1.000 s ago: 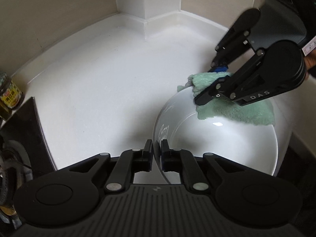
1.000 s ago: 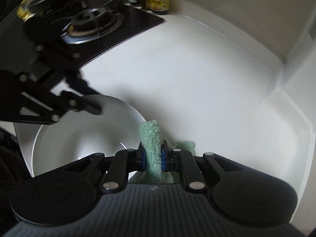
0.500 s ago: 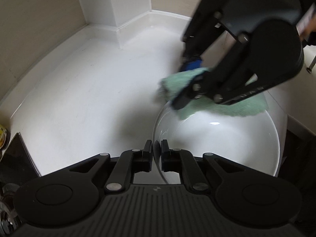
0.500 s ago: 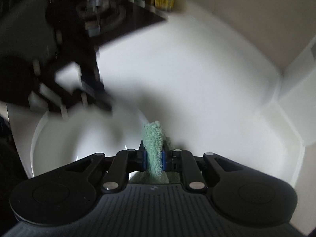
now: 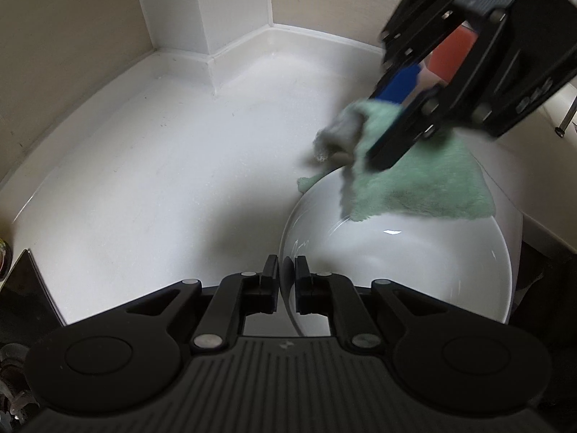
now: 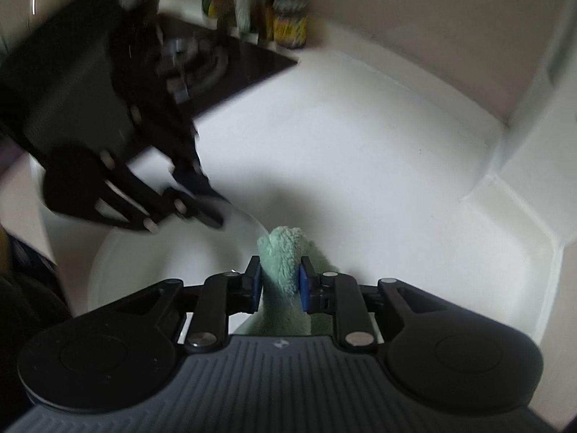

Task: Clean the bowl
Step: 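Hold the rim with the left gripper while the right gripper wipes the bowl's outer wall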

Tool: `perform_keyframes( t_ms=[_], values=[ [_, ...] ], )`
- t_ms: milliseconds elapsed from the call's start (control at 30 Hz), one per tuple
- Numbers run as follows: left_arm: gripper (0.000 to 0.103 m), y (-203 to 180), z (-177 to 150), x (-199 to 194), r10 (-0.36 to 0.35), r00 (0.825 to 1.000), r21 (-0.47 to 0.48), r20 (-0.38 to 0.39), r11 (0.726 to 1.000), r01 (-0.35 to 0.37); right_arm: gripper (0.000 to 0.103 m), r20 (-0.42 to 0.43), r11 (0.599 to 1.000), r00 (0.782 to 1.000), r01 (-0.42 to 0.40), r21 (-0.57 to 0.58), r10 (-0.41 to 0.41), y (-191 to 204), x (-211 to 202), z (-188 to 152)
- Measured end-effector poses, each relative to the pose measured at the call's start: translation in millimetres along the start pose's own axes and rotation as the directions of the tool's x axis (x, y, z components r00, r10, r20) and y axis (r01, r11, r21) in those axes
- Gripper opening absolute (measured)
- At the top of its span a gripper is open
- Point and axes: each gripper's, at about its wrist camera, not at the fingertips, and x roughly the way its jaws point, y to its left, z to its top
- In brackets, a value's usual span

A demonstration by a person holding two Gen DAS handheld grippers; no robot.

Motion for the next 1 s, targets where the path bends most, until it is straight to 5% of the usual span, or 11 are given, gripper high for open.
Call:
perform_keyframes(
  t_ms=[100, 367, 500, 733, 833, 1000],
  values=[
    [0.008, -1, 2, 1, 0.007, 1.000, 0.014, -0.003, 1.000, -0.007, 0.021, 0.006, 0.999, 1.000, -0.016, 0.042, 0.016, -5, -9, -12],
    [0.008, -5, 6, 3, 0.015, 1.000, 0.019, -0.013, 1.000, -0.014, 0.026, -0.160, 0.998, 0.986, 0.054, 0.017, -0.050, 2, 40, -28],
    [0.008, -8, 4, 0, 0.038, 0.999, 0.017, -0.016, 0.999, -0.038, 0.011, -0.196, 0.996, 0.976, 0.089, -0.028, -0.093, 9, 55, -15],
    [0.007, -5, -11, -8, 0.066, 0.998, -0.166, 0.005, 0.984, -0.065, 0.008, -0.153, 0.985, 0.981, 0.134, 0.111, -0.116, 5, 35, -18],
    [0.007, -6, -9, -9, 0.027, 1.000, -0.107, -0.007, 0.994, -0.028, 0.013, -0.182, 0.978, 0.977, 0.139, 0.156, -0.110, 17, 30, -40],
    [0.013, -9, 8, -8, -0.013, 0.999, 0.144, -0.038, 0.989, 0.018, 0.013, -0.192, 0.982, 0.979, 0.102, 0.157, -0.071, 17, 31, -46]
  ],
)
